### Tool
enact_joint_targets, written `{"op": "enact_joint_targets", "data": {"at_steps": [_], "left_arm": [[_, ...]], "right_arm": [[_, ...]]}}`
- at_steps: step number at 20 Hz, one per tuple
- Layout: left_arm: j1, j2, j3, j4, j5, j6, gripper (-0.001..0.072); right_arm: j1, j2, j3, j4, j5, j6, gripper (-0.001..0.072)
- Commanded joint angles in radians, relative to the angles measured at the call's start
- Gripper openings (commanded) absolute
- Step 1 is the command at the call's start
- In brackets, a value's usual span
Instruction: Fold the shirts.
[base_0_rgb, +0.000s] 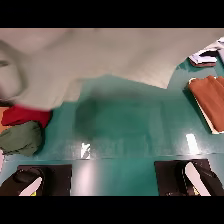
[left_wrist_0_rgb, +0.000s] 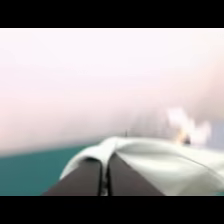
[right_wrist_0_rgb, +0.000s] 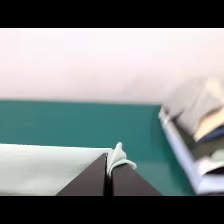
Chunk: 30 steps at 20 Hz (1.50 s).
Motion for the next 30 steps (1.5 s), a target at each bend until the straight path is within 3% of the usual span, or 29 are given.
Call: {"op": "enact_joint_targets", "data": {"at_steps": [1,4,7,11,15,16,19,22,27,30], "left_arm": [[0.000,-0.001,0.193,0.033,0.008,0.034,0.0023],[0.000,-0.002,0.118,0.145,-0.052,0.037,0.0023],[0.000,-0.013,-0.105,0.270,-0.122,0.030,0.0023],[0.000,-0.118,-0.443,0.257,-0.116,-0.026,0.0024],[0.076,-0.301,-0.670,0.125,0.048,-0.054,0.0023],[0.110,-0.361,-0.686,0.065,0.073,-0.046,0.0024],[0.173,-0.550,-0.683,-0.100,0.165,0.095,0.0024],[0.208,-0.729,-0.600,-0.234,0.212,0.154,0.0024],[0.233,-0.846,-0.413,-0.261,0.113,0.206,0.0024],[0.271,-0.846,-0.381,-0.254,-0.099,0.230,0.0024]], "right_arm": [[-0.093,0.017,0.192,-0.004,0.058,0.019,0.0019],[-0.090,-0.050,0.276,-0.003,0.129,0.036,0.0018],[0.000,-0.160,0.286,-0.037,0.237,0.082,0.0017],[0.233,-0.338,0.175,-0.327,0.359,0.142,0.0018],[0.337,-0.508,-0.069,-0.395,0.325,0.159,0.0017],[0.336,-0.554,-0.105,-0.395,0.295,0.172,0.0017],[0.321,-0.697,-0.135,-0.384,0.203,0.190,0.0017],[0.322,-0.871,-0.005,-0.385,0.206,0.193,0.0017],[0.327,-0.982,0.214,-0.338,0.220,0.190,0.0017],[0.323,-0.924,0.144,-0.347,0.253,0.151,0.0017]]}}
